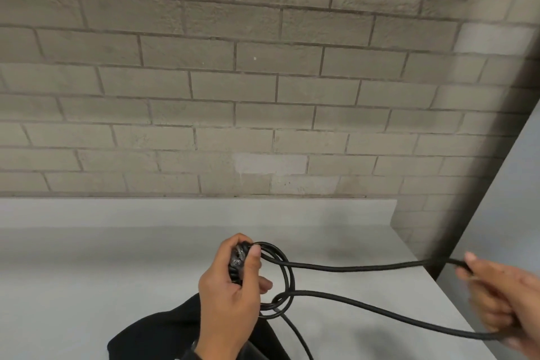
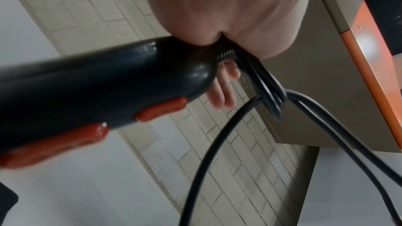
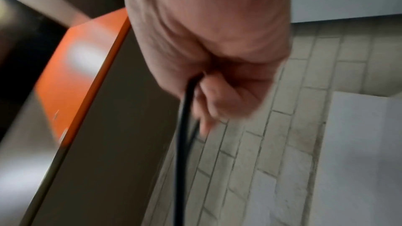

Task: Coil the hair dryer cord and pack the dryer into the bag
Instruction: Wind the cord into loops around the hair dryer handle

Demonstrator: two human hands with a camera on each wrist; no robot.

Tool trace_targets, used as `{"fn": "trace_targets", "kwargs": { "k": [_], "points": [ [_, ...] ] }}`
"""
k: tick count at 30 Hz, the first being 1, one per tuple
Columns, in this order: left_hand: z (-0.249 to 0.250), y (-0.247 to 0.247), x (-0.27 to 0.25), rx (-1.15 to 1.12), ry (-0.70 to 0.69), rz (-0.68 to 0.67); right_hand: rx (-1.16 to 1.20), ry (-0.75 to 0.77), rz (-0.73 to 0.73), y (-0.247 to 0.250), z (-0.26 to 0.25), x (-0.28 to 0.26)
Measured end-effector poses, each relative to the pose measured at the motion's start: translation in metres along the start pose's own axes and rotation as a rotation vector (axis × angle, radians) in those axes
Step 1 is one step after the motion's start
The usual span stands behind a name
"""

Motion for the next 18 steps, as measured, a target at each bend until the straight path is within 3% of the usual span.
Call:
{"fn": "trace_targets", "kwargs": {
  "k": [2,6,12,14,15,18],
  "points": [
    [0.0,-0.001,0.0,0.003,0.001,-0.014,-0.261,-0.034,-0.041,0.015,0.011,0.012],
    [0.003,-0.006,-0.004,-0.003,0.008,-0.036,-0.756,0.135,0.065,0.022,0.012,0.02],
    [0.005,-0.003,-0.001,0.021,-0.004,-0.006,-1.061,0.097,-0.128,-0.014,0.069,0.012],
    [0.006,-0.002,-0.001,0.036,-0.017,0.0,-1.018,0.138,-0.218,-0.031,0.072,0.002],
    [0.007,-0.003,-0.002,0.043,-0.028,0.002,-0.923,0.261,-0.214,-0.043,0.065,-0.01],
    [0.009,-0.006,-0.004,0.057,-0.055,-0.002,-0.613,0.993,-0.124,-0.087,0.032,-0.067]
  ]
}}
Point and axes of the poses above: each hand's wrist, its own x-axis towards the middle knuckle, its own y-axis out of the back of the hand, z = x × y, the point moved 3 cm from there along x, towards the middle knuckle, and after that the axes turned 14 degrees about z, right-handed, at the moved point
